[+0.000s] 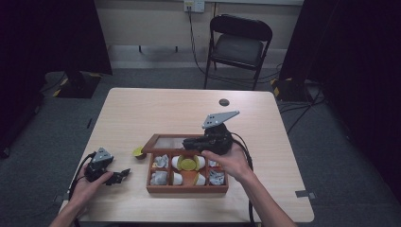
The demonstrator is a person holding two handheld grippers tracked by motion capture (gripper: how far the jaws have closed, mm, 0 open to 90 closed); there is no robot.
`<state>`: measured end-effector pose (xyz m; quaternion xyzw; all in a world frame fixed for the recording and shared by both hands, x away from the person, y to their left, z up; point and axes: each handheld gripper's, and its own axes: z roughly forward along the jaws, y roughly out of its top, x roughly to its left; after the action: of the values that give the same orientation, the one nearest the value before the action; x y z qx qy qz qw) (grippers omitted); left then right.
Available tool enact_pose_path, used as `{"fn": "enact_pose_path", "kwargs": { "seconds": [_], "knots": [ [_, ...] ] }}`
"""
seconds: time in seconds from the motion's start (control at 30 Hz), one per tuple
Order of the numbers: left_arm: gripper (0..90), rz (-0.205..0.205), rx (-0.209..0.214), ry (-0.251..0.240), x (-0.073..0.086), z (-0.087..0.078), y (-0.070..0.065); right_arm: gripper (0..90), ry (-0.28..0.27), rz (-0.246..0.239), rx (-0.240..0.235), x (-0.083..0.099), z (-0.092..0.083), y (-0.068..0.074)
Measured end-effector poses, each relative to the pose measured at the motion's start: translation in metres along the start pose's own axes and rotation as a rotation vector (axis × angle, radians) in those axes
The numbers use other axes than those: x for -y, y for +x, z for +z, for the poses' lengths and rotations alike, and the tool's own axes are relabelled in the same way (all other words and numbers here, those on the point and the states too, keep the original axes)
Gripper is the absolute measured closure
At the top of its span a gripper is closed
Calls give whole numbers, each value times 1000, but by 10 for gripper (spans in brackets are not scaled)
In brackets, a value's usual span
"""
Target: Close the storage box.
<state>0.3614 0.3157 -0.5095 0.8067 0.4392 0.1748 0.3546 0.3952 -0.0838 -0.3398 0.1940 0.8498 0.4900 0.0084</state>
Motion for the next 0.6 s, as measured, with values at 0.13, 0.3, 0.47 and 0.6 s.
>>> {"fn": "enact_pose_path", "kwargs": {
  "seconds": [0.13,0.3,0.47,0.6],
  "knots": [
    [95,1,4,2,0,0,0,837,2,-3,1,1,0,1],
    [86,4,3,5,-1,1,1,838,7,-7,0,3,1,3],
    [80,4,4,9,-1,1,1,838,6,-8,-1,4,1,4],
    [79,5,5,9,-1,1,1,838,9,-11,5,5,2,5]
  ]
}}
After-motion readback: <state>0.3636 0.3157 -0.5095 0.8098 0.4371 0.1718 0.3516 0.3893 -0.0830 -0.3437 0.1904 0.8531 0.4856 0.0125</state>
